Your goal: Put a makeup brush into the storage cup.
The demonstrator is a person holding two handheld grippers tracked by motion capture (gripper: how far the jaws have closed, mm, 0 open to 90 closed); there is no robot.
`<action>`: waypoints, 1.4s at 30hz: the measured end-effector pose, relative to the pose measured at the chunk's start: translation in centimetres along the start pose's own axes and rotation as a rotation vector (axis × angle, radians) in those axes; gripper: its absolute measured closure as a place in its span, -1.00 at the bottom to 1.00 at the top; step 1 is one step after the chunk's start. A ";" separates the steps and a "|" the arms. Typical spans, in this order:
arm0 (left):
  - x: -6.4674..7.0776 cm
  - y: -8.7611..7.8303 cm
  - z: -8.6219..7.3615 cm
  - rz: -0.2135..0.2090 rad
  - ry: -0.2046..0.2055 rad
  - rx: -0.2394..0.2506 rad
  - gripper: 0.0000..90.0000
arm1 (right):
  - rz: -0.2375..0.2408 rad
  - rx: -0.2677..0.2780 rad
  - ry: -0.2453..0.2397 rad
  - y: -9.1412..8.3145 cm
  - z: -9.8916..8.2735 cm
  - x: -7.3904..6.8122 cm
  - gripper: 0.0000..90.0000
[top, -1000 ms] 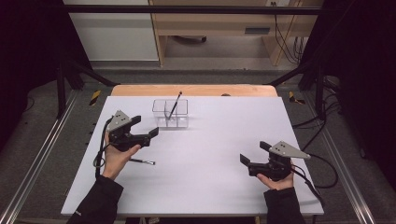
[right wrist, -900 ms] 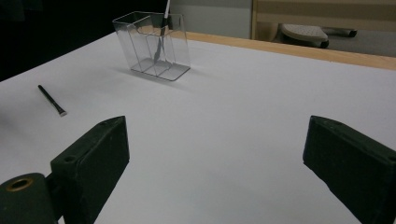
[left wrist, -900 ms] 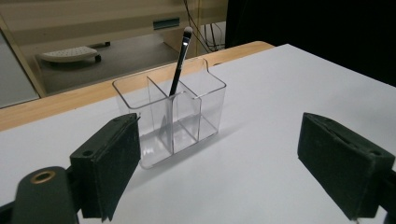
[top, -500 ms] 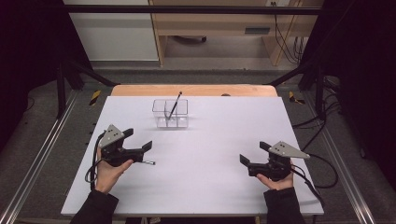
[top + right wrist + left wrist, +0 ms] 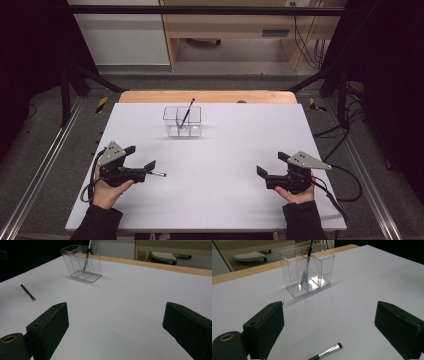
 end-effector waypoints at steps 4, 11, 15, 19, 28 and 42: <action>-0.3 -0.6 -0.6 0.010 -0.001 -0.009 -0.83 | -0.002 0.005 -0.001 -0.1 0.1 0.1 -0.84; -0.5 -0.8 -0.8 0.010 0.003 -0.013 -0.83 | -0.005 0.004 0.001 -0.2 0.1 0.0 -0.84; -0.8 -0.5 -1.1 -0.006 0.018 -0.046 -0.84 | -0.004 0.001 -0.001 -0.1 0.0 0.0 -0.84; -1.2 -0.4 -1.2 -0.018 0.036 -0.079 -0.85 | -0.004 -0.001 -0.002 -0.1 0.0 0.0 -0.84; -2.0 0.2 -1.7 -0.049 0.082 -0.164 -0.85 | -0.006 -0.013 -0.009 0.3 -0.2 0.0 -0.84; -2.9 1.9 -3.1 -0.042 0.123 -0.290 -0.83 | 0.004 -0.026 -0.013 0.5 -0.4 -0.3 -0.84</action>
Point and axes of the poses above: each handheld gripper's, and its own axes: y roughly forward along the jaws, z roughly out of its top, x roughly to its right, the point moved 3 cm from there along y, roughly forward along the jaws, and after that the axes turned 5 degrees about y, right-handed, at the moved point
